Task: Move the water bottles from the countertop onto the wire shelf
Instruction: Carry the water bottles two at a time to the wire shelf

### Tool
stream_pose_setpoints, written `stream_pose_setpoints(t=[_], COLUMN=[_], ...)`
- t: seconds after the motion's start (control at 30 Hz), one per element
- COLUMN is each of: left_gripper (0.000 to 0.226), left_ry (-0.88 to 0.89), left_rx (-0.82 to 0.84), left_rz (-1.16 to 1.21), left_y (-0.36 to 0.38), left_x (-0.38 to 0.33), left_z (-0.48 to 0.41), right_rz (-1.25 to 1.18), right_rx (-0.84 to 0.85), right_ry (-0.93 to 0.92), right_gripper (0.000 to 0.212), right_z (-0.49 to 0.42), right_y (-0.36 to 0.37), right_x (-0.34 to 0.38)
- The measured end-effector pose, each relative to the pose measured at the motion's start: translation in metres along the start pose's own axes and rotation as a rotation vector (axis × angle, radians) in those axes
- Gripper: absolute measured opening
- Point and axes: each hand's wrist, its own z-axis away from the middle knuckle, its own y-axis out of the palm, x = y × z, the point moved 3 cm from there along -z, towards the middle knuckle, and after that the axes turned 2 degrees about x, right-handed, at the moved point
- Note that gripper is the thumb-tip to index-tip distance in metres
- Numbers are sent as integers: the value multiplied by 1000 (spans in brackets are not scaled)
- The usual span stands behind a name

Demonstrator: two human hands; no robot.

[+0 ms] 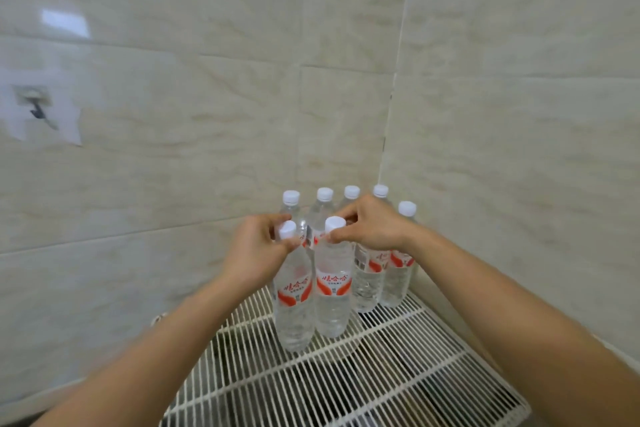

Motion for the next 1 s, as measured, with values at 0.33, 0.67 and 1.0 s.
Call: stream_pose_setpoints(t=[0.33, 0.67, 1.0], left_gripper=[34, 47, 48], left_ry=[-63, -85, 18], left_rx=[-63, -120, -104], left_rz=[-66, -118, -175], left_y=[34, 42, 47], left_x=[1, 13, 17], left_z=[-32, -46, -42], right_rz=[60, 79, 176], right_rx=[86, 162, 162], right_ry=[-39, -10, 23], right_gripper=[36, 29, 32], right_z=[-40, -50, -47], right_y=[-10, -15, -11], right_x=[-36, -39, -36])
